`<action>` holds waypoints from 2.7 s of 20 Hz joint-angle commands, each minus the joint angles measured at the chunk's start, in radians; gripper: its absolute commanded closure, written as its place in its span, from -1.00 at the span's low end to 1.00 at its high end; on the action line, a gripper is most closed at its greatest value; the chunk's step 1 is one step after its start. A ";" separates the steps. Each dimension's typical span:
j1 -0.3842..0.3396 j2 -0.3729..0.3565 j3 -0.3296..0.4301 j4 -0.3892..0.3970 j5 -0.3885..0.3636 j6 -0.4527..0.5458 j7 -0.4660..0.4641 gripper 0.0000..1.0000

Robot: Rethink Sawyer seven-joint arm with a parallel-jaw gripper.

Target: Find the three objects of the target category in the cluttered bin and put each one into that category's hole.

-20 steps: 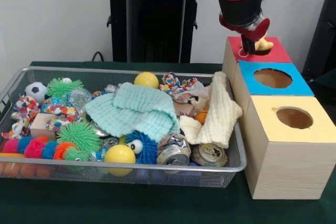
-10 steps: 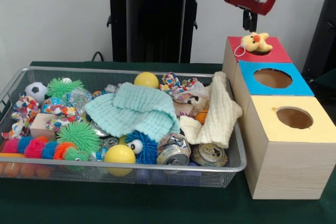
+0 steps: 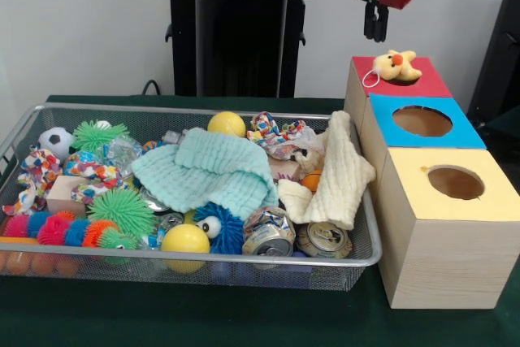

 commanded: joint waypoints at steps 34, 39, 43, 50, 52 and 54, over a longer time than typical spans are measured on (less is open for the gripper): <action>0.023 0.048 0.108 0.137 0.219 -0.130 0.173 1.00; 0.001 0.078 0.143 0.173 0.262 -0.164 0.121 1.00; -0.031 0.110 0.180 0.214 0.291 -0.232 0.064 1.00; -0.098 0.157 0.240 0.256 0.279 -0.326 0.012 1.00; -0.115 0.167 0.257 0.268 0.266 -0.358 0.009 1.00; -0.128 0.177 0.265 0.269 0.246 -0.379 0.014 1.00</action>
